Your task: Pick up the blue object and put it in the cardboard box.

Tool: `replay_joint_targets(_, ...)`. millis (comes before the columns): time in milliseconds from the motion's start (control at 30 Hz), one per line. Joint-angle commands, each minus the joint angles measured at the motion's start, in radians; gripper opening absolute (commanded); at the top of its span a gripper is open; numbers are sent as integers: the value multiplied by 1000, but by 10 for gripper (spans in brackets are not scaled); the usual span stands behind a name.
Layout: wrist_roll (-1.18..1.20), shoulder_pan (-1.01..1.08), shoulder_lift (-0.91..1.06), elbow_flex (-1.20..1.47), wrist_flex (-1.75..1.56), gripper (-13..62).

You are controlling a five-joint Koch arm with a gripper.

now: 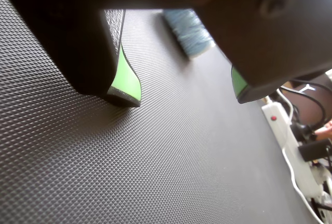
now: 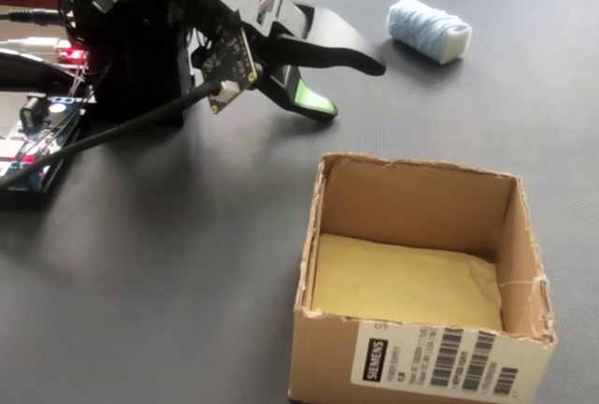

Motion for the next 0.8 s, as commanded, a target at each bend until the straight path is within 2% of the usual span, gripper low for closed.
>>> replay_joint_targets(0, 3, 12, 86, 35, 107, 348)
replay_joint_targets(533, 9, 5, 86, 35, 106, 349)
replay_joint_targets(767, 12, -77, 86, 26, 101, 347)
